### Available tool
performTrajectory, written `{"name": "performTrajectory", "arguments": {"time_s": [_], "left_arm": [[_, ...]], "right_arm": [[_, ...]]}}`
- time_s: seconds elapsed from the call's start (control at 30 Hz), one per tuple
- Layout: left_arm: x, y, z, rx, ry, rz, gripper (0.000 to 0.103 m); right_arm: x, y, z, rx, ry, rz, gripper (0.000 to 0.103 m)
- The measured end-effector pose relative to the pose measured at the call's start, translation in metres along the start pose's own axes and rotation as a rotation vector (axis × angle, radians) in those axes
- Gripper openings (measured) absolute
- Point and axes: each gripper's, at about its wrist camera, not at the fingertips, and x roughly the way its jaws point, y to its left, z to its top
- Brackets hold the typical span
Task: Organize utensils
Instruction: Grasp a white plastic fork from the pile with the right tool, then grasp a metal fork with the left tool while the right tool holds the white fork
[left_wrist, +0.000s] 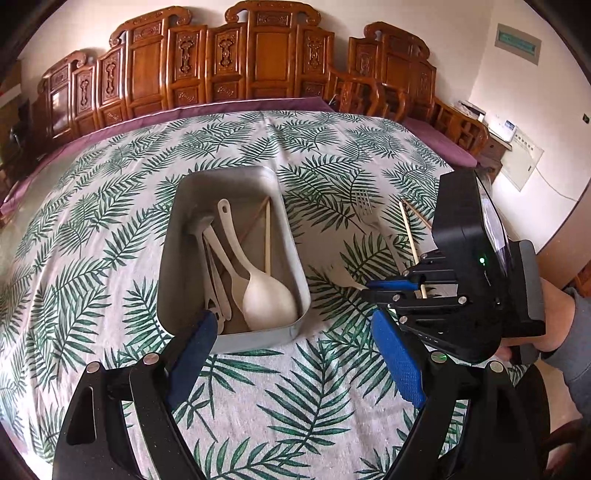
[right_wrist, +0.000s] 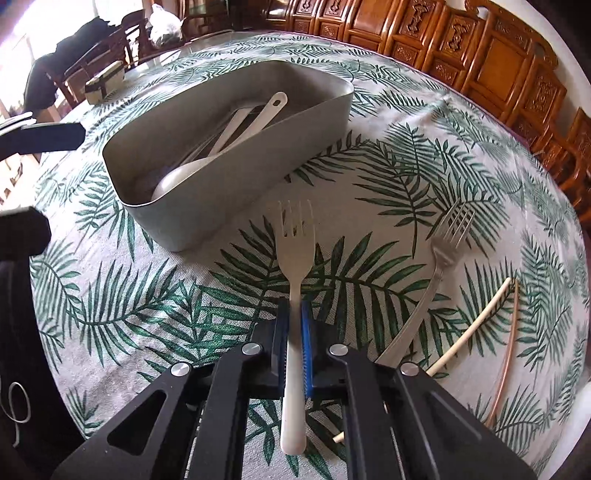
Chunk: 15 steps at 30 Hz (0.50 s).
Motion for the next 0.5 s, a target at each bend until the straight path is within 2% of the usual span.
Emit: {"name": "performTrajectory", "arguments": {"time_s": [0.27,0.5], "left_arm": [[0.006,-0.015,0.006,0.025,-0.003,-0.014,0.082],[0.022,-0.040,0.020,0.053,-0.004,-0.037,0.082]], "right_arm": [[-0.042,-0.028,-0.010,0.152,-0.108,0.012,0.008],[-0.073,-0.070,-0.045,0.271,-0.140,-0.025,0.008]]}}
